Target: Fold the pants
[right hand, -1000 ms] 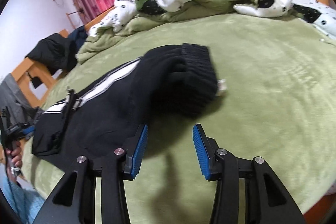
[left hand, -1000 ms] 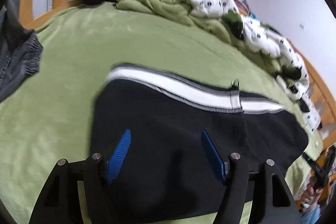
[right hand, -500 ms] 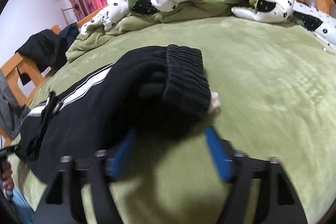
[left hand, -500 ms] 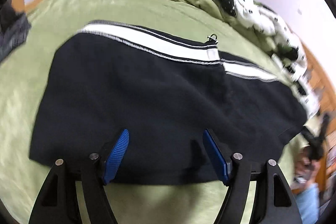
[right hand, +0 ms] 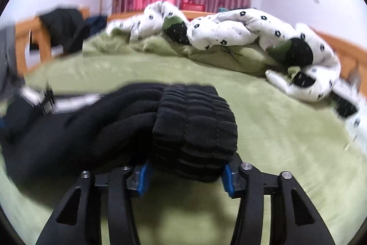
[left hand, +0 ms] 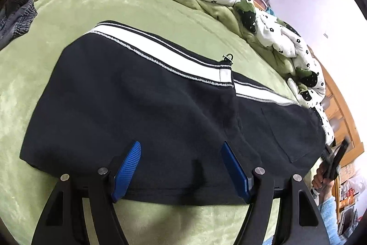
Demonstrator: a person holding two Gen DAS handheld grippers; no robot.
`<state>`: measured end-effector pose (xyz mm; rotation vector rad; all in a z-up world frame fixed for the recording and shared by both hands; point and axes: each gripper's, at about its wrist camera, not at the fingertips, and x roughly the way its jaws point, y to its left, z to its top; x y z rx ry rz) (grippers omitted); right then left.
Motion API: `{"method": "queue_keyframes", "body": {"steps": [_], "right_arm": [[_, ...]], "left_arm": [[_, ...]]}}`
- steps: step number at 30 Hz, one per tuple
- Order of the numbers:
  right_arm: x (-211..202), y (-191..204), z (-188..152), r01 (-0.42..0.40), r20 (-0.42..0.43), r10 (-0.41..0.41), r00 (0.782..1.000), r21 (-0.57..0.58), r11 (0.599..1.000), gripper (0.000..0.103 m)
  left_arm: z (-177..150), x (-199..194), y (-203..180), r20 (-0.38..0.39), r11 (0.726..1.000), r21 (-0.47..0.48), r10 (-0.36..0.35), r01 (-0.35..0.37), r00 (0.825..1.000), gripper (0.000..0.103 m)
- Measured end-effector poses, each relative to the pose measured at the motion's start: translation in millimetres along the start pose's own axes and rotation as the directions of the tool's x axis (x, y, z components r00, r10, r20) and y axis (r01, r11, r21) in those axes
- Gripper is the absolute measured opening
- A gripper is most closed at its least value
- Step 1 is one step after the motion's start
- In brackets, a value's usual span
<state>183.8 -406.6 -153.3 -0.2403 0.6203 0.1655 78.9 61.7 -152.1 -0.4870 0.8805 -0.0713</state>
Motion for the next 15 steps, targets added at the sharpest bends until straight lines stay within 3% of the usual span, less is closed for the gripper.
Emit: {"method": "queue_keyframes", "body": {"steps": [3, 7, 10, 13, 15], "right_arm": [[15, 3, -23, 0.021, -0.142, -0.030, 0.989, -0.070, 0.997, 0.064], [-7, -4, -52, 0.112, -0.184, -0.113, 0.976, -0.016, 0.994, 0.064], [-32, -24, -65, 0.026, -0.195, 0.021, 0.981, 0.234, 0.972, 0.064], [-42, -29, -66, -0.066, -0.155, 0.151, 0.976, 0.452, 0.890, 0.064], [-40, -27, -64, -0.123, -0.101, 0.218, 0.971, 0.570, 0.812, 0.066]], "left_arm": [[1, -1, 8, -0.005, 1.000, -0.019, -0.005, 0.005, 1.000, 0.071], [0, -8, 15, -0.001, 0.999, -0.023, -0.027, 0.027, 1.000, 0.071], [-2, -14, 17, 0.008, 0.999, -0.015, -0.045, 0.045, 0.999, 0.071], [-6, -16, 20, 0.011, 0.997, -0.031, -0.076, 0.076, 0.997, 0.071], [-7, -21, 22, 0.012, 0.994, -0.040, -0.100, 0.100, 0.995, 0.071]]}}
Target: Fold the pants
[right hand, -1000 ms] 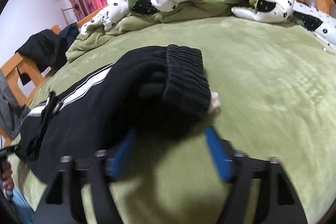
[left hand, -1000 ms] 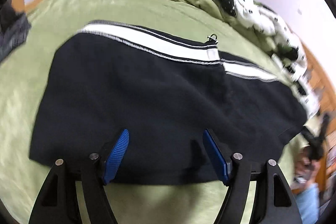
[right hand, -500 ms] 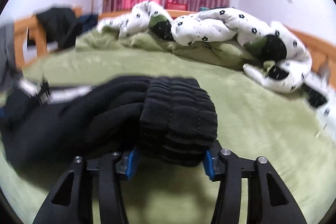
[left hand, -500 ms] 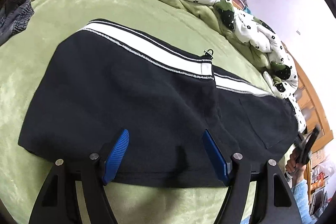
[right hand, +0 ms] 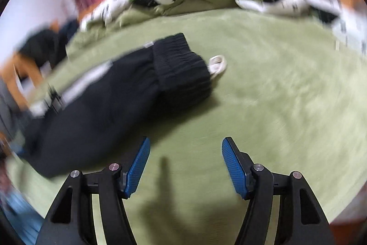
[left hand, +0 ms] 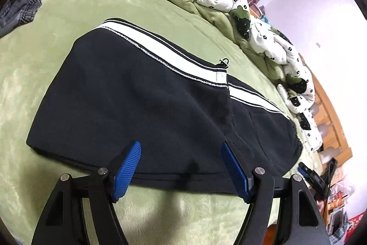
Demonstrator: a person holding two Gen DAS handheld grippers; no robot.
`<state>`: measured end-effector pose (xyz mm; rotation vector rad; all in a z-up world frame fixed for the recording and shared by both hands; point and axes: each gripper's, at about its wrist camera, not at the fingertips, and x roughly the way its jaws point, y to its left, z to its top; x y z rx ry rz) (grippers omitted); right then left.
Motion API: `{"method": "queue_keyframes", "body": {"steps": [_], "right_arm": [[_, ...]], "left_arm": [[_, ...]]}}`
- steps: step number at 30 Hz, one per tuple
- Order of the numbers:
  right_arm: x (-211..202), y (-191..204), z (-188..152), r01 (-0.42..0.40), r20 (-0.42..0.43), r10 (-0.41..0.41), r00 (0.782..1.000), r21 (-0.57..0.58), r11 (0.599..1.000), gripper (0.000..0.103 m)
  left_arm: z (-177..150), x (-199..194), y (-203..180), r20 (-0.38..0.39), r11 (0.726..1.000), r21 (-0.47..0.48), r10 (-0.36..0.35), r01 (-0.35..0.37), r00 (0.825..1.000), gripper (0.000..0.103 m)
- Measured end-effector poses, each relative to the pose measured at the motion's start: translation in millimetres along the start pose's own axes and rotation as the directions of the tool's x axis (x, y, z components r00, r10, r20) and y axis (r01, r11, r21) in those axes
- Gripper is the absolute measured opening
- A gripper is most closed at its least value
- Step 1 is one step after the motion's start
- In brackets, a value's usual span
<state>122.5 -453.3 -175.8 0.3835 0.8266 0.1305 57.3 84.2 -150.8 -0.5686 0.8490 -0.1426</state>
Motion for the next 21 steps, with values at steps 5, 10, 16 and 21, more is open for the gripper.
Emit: {"method": "queue_keyframes", "body": {"steps": [5, 10, 16, 21], "right_arm": [[42, 14, 7, -0.131, -0.003, 0.136, 0.991, 0.240, 0.962, 0.068], [78, 24, 46, -0.026, 0.028, 0.017, 0.999, 0.343, 0.939, 0.043], [39, 76, 72, -0.027, 0.213, 0.020, 0.977, 0.029, 0.999, 0.038], [79, 34, 47, 0.086, -0.112, -0.073, 0.991, 0.115, 0.990, 0.042]], "left_arm": [[0, -26, 8, 0.041, 0.998, 0.051, 0.032, -0.034, 0.999, 0.071], [-4, -39, 27, 0.064, 0.998, 0.028, 0.054, -0.056, 0.996, 0.071], [-4, -42, 38, 0.071, 0.996, 0.031, 0.084, -0.086, 0.994, 0.071], [-3, -49, 42, 0.094, 0.991, 0.050, 0.118, -0.123, 0.989, 0.071]]}}
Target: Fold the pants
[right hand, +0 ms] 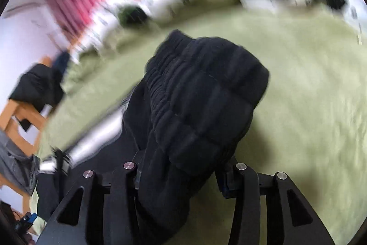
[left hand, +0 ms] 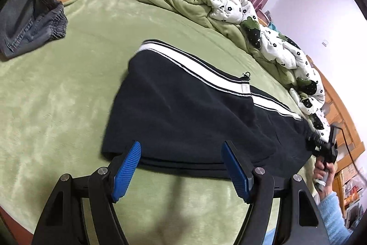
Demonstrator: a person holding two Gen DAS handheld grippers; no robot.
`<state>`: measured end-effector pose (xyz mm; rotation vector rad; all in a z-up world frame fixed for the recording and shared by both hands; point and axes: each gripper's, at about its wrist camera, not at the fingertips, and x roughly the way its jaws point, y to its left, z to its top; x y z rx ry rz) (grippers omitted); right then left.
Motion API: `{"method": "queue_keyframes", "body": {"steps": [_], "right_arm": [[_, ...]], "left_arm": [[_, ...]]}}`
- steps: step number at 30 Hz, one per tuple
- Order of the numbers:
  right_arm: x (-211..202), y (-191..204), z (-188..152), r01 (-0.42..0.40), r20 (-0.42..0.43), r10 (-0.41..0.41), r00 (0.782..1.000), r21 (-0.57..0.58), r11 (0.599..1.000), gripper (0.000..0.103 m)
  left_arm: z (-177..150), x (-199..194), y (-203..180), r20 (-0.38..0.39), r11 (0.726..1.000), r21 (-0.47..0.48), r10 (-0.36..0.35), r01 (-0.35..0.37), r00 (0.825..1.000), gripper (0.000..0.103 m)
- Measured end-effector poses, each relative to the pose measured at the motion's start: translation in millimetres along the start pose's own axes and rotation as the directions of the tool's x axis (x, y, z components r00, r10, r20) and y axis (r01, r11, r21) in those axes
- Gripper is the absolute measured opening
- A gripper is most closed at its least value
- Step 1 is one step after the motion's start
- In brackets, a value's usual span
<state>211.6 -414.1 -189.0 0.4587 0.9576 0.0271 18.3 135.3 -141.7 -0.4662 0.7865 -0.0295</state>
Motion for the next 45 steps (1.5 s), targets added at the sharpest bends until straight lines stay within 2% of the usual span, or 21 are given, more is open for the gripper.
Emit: {"method": "queue_keyframes", "body": {"steps": [2, 3, 4, 5, 8, 10, 13, 15, 17, 21, 24, 27, 30, 31, 32, 34, 36, 38, 40, 41, 45], "right_arm": [[-12, -11, -15, -0.018, 0.021, 0.018, 1.000, 0.003, 1.000, 0.044], [-29, -7, -24, 0.052, 0.059, -0.050, 0.997, -0.030, 0.998, 0.048], [-37, -2, -27, 0.111, 0.081, -0.106, 0.991, -0.057, 0.992, 0.058], [-48, 6, -31, 0.172, 0.114, -0.161, 0.980, -0.092, 0.981, 0.059], [-71, 46, -42, 0.229, 0.172, -0.196, 0.965, -0.203, 0.952, 0.059], [-72, 89, -51, 0.209, 0.164, -0.166, 0.972, -0.297, 0.932, 0.059], [-64, 159, -74, 0.159, 0.171, -0.094, 0.981, -0.424, 0.892, 0.055], [-52, 202, -93, 0.089, 0.142, -0.022, 0.990, -0.484, 0.871, 0.046], [-40, 235, -113, 0.013, 0.097, 0.044, 0.994, -0.519, 0.855, 0.032], [-15, 303, -147, -0.103, 0.031, 0.153, 0.988, -0.603, 0.791, 0.030], [7, 330, -155, -0.079, 0.023, 0.122, 0.992, -0.640, 0.764, 0.030], [31, 345, -154, -0.071, 0.000, 0.092, 0.996, -0.638, 0.767, 0.029], [44, 345, -153, -0.016, 0.013, 0.031, 0.999, -0.635, 0.773, 0.027], [46, 345, -152, -0.012, 0.016, 0.028, 0.999, -0.632, 0.775, 0.024], [48, 345, -151, -0.003, 0.025, 0.025, 0.999, -0.632, 0.775, 0.015], [47, 345, -150, 0.001, 0.032, 0.026, 0.999, -0.646, 0.763, 0.009], [29, 339, -145, -0.028, 0.055, 0.082, 0.995, -0.634, 0.773, 0.005], [14, 328, -135, -0.088, 0.080, 0.165, 0.983, -0.582, 0.809, 0.004], [11, 319, -126, -0.155, 0.054, 0.211, 0.976, -0.513, 0.845, 0.004], [19, 316, -125, -0.154, 0.029, 0.193, 0.981, -0.497, 0.854, 0.004], [42, 312, -137, -0.091, -0.005, 0.105, 0.994, -0.540, 0.837, 0.004]], "left_arm": [[0, -6, 4, 0.016, 1.000, 0.011, 0.009, -0.009, 1.000, 0.071], [0, -9, 7, 0.019, 0.999, 0.017, 0.027, -0.027, 0.999, 0.071], [-1, -11, 11, 0.022, 0.999, 0.019, 0.046, -0.046, 0.999, 0.071], [-1, -11, 15, 0.028, 0.998, 0.019, 0.053, -0.053, 0.998, 0.071], [-2, -7, 32, 0.027, 0.997, -0.026, 0.070, -0.069, 0.997, 0.071], [-3, 1, 44, 0.006, 0.994, -0.069, 0.089, -0.089, 0.996, 0.071], [-3, 7, 48, -0.013, 0.980, -0.063, 0.188, -0.188, 0.982, 0.071], [-4, 5, 50, 0.003, 0.983, -0.054, 0.174, -0.174, 0.985, 0.071], [-5, 3, 53, 0.022, 0.983, -0.051, 0.177, -0.176, 0.984, 0.071], [-8, -3, 63, 0.043, 0.984, -0.086, 0.161, -0.157, 0.986, 0.071], [-5, -5, 72, 0.055, 0.983, -0.147, 0.117, -0.108, 0.992, 0.071], [-2, -1, 73, 0.058, 0.983, -0.156, 0.108, -0.098, 0.992, 0.071], [-1, 3, 73, 0.068, 0.983, -0.132, 0.133, -0.123, 0.989, 0.071], [-1, 6, 73, 0.064, 0.983, -0.126, 0.141, -0.132, 0.988, 0.071], [-1, 8, 75, 0.058, 0.983, -0.125, 0.140, -0.132, 0.988, 0.071], [-2, 11, 80, 0.046, 0.983, -0.141, 0.129, -0.122, 0.991, 0.071], [-3, 10, 83, 0.043, 0.982, -0.158, 0.108, -0.100, 0.993, 0.071], [-4, 9, 86, 0.042, 0.983, -0.161, 0.091, -0.083, 0.995, 0.071], [-5, 8, 88, 0.044, 0.983, -0.167, 0.080, -0.072, 0.996, 0.071], [-5, 8, 88, 0.043, 0.984, -0.167, 0.073, -0.065, 0.996, 0.071], [-7, 5, 90, 0.041, 0.984, -0.170, 0.059, -0.051, 0.997, 0.071]]}}
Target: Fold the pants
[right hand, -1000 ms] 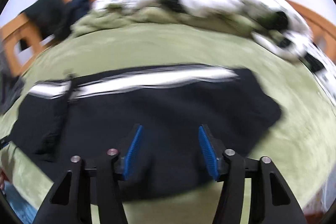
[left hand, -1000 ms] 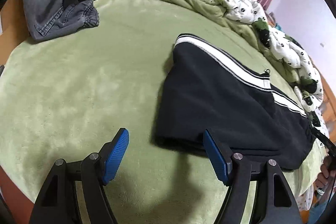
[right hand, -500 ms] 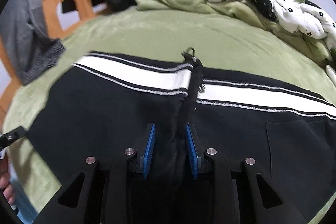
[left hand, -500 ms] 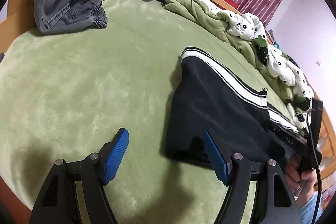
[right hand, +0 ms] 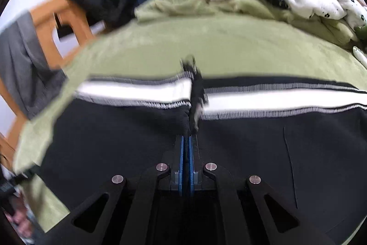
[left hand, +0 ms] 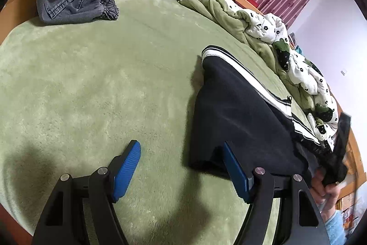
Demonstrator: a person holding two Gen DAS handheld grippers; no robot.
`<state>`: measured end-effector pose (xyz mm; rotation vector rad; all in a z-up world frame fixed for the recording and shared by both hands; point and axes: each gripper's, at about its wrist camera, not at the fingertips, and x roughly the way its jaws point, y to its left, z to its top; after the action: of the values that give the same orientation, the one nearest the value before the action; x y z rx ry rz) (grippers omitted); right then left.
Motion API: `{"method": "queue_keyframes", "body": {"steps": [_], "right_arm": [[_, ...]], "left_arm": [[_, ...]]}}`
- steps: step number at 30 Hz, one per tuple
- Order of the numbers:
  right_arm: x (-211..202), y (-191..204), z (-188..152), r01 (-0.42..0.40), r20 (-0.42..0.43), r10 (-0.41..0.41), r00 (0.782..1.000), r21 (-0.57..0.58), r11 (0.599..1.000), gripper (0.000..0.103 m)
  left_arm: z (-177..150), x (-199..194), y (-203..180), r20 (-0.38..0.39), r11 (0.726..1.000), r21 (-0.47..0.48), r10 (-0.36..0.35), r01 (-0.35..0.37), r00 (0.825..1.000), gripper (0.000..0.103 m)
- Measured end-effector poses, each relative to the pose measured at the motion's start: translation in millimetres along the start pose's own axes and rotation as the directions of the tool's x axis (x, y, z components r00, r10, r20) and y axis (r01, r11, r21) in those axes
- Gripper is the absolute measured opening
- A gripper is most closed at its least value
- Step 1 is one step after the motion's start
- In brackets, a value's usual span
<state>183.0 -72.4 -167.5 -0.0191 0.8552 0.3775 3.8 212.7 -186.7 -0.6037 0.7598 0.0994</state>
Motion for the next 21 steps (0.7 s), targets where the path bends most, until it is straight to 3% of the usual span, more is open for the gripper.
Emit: {"method": "queue_keyframes", "body": {"steps": [3, 10, 14, 16, 17, 18, 21], "right_arm": [[0, -3, -4, 0.000, -0.006, 0.000, 1.000, 0.019, 1.000, 0.004], [-32, -20, -23, -0.104, -0.023, 0.108, 0.994, 0.139, 0.985, 0.037], [-33, -24, -39, -0.216, -0.035, 0.227, 0.973, 0.205, 0.955, 0.052], [-22, -20, -45, -0.224, -0.055, 0.241, 0.969, 0.219, 0.950, 0.049], [-14, -16, -48, -0.213, -0.074, 0.233, 0.970, 0.209, 0.954, 0.033], [-11, -12, -51, -0.215, -0.078, 0.234, 0.969, 0.195, 0.957, 0.027], [-17, -11, -57, -0.218, -0.034, 0.227, 0.973, 0.172, 0.961, 0.027]], "left_arm": [[-2, -2, 2, 0.002, 1.000, 0.002, -0.007, 0.007, 1.000, 0.071], [-4, -2, -6, 0.007, 1.000, 0.024, -0.011, 0.011, 1.000, 0.071], [-6, 1, -13, -0.001, 0.999, 0.044, -0.001, 0.001, 1.000, 0.071], [-7, 2, -16, -0.006, 0.999, 0.044, -0.008, 0.008, 1.000, 0.071], [-6, 3, -16, -0.010, 0.999, 0.036, -0.015, 0.015, 1.000, 0.071], [-6, 3, -15, -0.014, 0.999, 0.025, -0.027, 0.027, 1.000, 0.071], [-6, 5, -14, -0.025, 0.997, -0.002, -0.076, 0.076, 0.997, 0.071]]}}
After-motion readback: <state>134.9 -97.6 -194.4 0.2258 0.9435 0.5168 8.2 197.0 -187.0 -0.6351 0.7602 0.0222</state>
